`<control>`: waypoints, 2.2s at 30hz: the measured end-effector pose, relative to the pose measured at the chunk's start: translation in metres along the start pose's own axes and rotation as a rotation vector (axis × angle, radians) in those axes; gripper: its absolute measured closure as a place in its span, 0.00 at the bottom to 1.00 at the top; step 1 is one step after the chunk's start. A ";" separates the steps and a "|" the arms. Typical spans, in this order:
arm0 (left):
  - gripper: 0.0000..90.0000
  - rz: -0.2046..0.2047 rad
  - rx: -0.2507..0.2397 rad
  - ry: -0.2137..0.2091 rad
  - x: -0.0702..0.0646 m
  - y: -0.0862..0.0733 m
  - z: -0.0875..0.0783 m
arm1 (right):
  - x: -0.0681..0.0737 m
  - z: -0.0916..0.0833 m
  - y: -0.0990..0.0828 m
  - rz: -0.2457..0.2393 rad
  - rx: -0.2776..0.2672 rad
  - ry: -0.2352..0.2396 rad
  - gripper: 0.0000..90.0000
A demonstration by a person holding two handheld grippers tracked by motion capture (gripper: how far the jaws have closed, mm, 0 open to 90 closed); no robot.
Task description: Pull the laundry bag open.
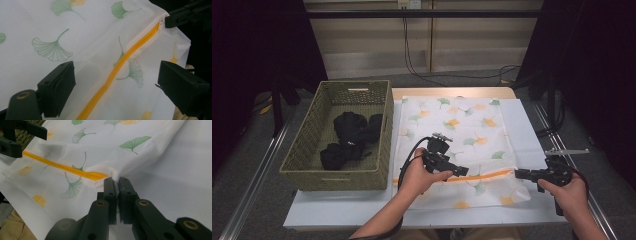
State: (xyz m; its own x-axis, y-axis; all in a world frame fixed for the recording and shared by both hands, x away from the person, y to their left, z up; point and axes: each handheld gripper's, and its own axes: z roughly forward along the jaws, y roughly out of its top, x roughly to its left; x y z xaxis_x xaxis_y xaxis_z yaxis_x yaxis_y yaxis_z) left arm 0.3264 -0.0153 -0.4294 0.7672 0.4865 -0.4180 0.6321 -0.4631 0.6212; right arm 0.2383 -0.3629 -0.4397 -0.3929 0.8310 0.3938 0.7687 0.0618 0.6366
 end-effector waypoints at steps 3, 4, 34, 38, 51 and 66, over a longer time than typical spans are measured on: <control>0.16 -0.015 -0.007 -0.021 -0.004 0.001 0.004 | 0.000 0.000 0.000 0.000 0.004 -0.001 0.96; 0.16 -0.004 0.000 -0.018 -0.005 0.002 0.005 | 0.000 0.001 0.001 0.005 0.002 0.004 0.96; 0.17 0.035 0.032 -0.113 -0.043 0.016 0.051 | 0.001 0.000 0.006 -0.004 -0.010 0.025 0.96; 0.18 0.052 0.047 -0.118 -0.046 0.019 0.054 | 0.002 -0.001 0.006 -0.001 -0.014 0.028 0.96; 0.41 0.095 0.018 -0.140 -0.053 0.027 0.065 | 0.002 -0.001 0.008 -0.005 -0.023 0.036 0.96; 0.58 0.125 0.029 -0.162 -0.061 0.035 0.077 | 0.002 0.000 0.008 -0.003 -0.025 0.043 0.96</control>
State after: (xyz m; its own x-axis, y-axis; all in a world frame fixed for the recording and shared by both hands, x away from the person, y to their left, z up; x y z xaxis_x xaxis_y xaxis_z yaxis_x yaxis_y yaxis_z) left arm 0.3100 -0.1180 -0.4335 0.8457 0.2998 -0.4414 0.5321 -0.5348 0.6564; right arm 0.2442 -0.3606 -0.4339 -0.4170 0.8065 0.4192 0.7549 0.0504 0.6539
